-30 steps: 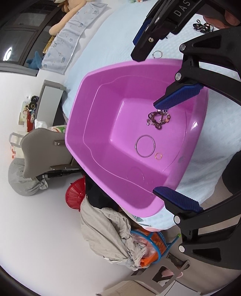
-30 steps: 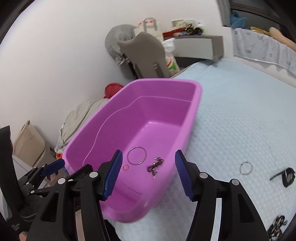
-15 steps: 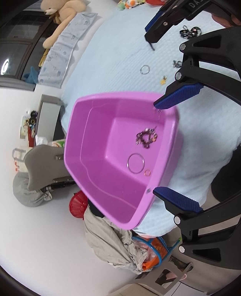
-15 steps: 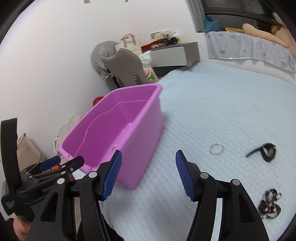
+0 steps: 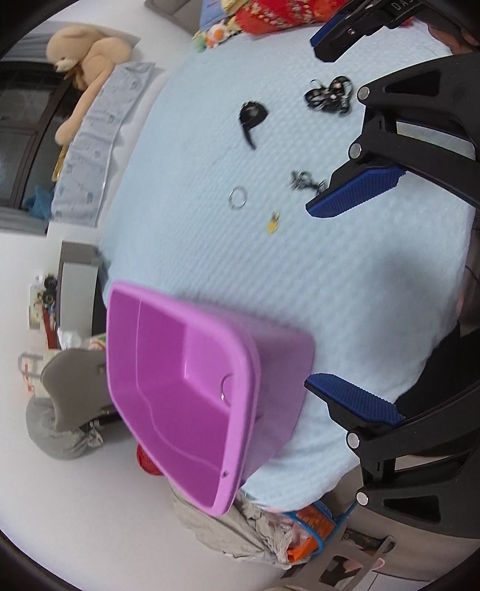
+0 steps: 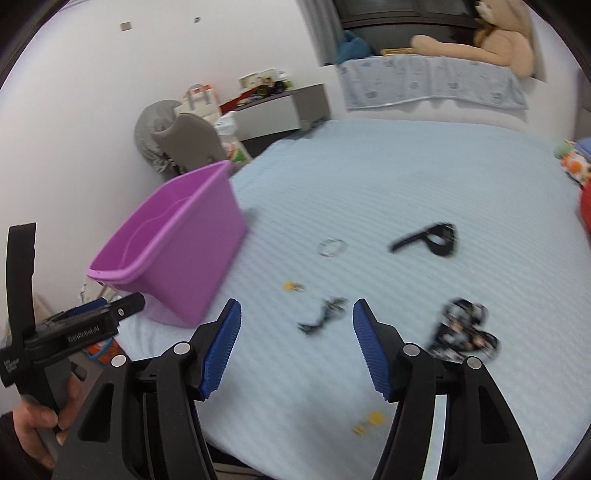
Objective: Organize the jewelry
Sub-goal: 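Withdraw both tools from the tub back over the remaining jewelry, then close the right tool on the black lanyard while the left tool grasps the yellow flower charm, then lift and carry the lanyard and flower charm in both tools over the pink tub, then open the right tool to drop the lanyard while the left tool releases the charm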
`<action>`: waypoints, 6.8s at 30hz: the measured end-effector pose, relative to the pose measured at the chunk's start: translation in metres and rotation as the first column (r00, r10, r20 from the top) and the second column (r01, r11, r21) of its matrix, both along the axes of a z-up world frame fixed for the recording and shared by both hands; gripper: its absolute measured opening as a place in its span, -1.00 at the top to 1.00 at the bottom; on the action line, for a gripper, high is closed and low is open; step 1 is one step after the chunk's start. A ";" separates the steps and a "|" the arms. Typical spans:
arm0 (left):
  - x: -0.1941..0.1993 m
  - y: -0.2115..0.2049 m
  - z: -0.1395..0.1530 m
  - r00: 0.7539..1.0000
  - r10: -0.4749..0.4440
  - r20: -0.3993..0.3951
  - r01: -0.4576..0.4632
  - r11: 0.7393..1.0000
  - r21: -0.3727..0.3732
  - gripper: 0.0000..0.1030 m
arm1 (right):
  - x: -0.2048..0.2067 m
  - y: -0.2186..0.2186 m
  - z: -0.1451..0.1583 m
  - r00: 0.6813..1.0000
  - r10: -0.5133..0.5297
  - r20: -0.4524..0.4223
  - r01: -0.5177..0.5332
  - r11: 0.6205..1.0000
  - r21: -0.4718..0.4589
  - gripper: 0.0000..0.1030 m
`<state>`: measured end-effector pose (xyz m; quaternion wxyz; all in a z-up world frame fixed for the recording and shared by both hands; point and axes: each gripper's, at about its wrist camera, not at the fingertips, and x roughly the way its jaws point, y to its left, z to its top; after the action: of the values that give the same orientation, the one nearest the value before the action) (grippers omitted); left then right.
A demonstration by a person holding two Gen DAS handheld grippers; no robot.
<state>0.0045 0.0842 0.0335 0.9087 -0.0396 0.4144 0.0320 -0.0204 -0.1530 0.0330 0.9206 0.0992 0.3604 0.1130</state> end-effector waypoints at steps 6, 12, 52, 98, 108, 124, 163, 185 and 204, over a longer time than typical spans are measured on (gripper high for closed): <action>-0.014 -0.039 -0.020 0.999 -0.051 -0.019 0.051 0.999 -0.017 -0.66 | -0.037 -0.055 -0.023 0.996 -0.082 -0.035 0.081 0.996 -0.027 -0.19; -0.028 -0.084 -0.042 0.994 -0.103 -0.030 0.103 0.995 -0.009 -0.67 | -0.063 -0.102 -0.048 0.987 -0.148 -0.061 0.145 0.988 -0.054 -0.20; -0.045 -0.196 -0.168 0.983 -0.029 -0.179 0.043 0.996 0.074 -0.67 | 0.032 -0.174 -0.156 0.974 0.170 -0.152 -0.191 0.972 -0.138 -0.35; -0.013 -0.213 -0.189 0.988 -0.014 -0.154 0.021 0.999 0.044 -0.22 | 0.111 -0.136 -0.190 0.968 0.139 -0.207 -0.191 0.947 -0.258 -0.33; -0.019 -0.214 -0.179 0.976 -0.135 -0.168 0.131 0.991 -0.039 0.75 | 0.105 -0.124 -0.182 0.965 0.149 -0.214 -0.199 0.952 -0.232 0.79; -0.025 -0.193 -0.135 0.971 -0.217 -0.102 0.212 0.976 -0.056 0.75 | 0.068 -0.148 -0.143 0.984 0.114 -0.136 -0.119 0.992 -0.033 0.84; 0.035 0.002 0.071 0.983 -0.080 0.167 0.086 0.996 -0.033 0.75 | 0.090 0.008 0.127 0.939 0.243 0.244 -0.291 0.938 0.187 0.84; 0.109 0.170 0.102 0.975 0.176 0.136 -0.168 0.984 -0.066 0.75 | 0.203 0.190 0.223 0.837 0.432 0.336 -0.523 0.811 0.261 0.84; 0.172 0.202 0.002 0.966 0.233 -0.112 -0.236 0.972 -0.013 0.73 | 0.281 0.296 0.028 0.874 0.444 -0.197 -0.439 0.896 0.071 0.79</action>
<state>0.1763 0.2863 0.0358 0.8737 -0.0985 0.4566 0.1360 0.2605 0.1427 0.0615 0.8265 0.0368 0.4663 0.3131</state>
